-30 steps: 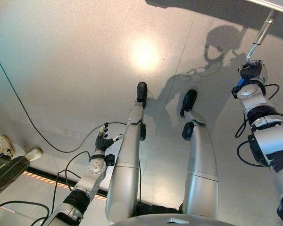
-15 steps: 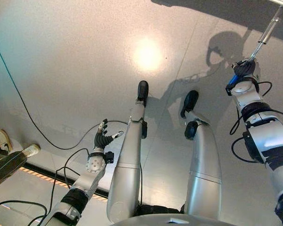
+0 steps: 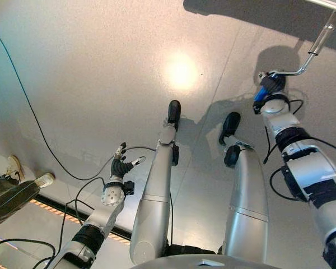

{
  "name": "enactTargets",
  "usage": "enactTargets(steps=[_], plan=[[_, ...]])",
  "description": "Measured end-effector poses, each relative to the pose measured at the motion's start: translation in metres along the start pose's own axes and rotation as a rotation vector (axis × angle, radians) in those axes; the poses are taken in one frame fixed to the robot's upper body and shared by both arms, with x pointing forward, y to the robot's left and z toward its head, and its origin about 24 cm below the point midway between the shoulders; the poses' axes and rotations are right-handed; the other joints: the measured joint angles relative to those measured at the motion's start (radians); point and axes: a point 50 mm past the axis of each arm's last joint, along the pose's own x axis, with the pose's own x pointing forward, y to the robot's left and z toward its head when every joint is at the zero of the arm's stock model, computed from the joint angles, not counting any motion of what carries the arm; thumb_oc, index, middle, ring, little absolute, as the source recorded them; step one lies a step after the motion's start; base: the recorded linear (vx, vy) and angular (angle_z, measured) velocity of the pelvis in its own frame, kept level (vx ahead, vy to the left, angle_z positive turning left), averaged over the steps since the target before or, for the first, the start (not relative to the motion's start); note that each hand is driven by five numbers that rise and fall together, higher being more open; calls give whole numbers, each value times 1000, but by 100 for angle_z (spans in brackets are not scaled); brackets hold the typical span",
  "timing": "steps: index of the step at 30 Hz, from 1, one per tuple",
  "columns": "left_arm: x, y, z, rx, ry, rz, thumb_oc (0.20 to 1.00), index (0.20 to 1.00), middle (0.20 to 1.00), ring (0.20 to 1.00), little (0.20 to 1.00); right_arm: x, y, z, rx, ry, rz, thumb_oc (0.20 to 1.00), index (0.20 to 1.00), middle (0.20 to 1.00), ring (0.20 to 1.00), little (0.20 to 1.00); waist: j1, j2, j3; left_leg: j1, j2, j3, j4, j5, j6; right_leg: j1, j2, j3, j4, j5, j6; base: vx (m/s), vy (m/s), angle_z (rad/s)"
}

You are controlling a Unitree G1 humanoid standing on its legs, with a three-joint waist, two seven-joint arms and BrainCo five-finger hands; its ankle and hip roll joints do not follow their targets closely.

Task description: Raise the hospital bed

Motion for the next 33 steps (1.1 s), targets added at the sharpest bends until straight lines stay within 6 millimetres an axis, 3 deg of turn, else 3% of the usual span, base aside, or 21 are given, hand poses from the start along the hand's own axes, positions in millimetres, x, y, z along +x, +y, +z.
enactTargets(steps=[14,18,23,33], plan=[[-1,4,-9,14,35,14,1000,1000,1000,1000,1000,-33,32,28,254,-185,176,200,200,200,200,200,-37,-1,1,26,15,5,0,-2,0,35,20,4,-38,18,4,1,17,-4],[-2,4,-15,24,62,17,1000,1000,1000,1000,1000,-52,40,20,330,-218,249,200,200,200,200,200,-43,-3,2,84,31,25,-33,-3,4,89,36,14,-85,33,7,-15,4,-14],[-5,2,-21,21,92,3,1000,1000,1000,1000,1000,-67,40,26,439,-266,317,200,200,200,200,200,-68,-7,6,128,40,51,-90,8,16,123,44,29,-137,56,19,-43,-1,-8],[-9,9,-38,0,172,38,1000,1000,1000,1000,1000,-89,32,-3,630,-187,336,200,200,200,200,200,-106,-38,24,298,47,89,-205,19,35,279,57,60,-264,92,39,-15,-23,-9]])
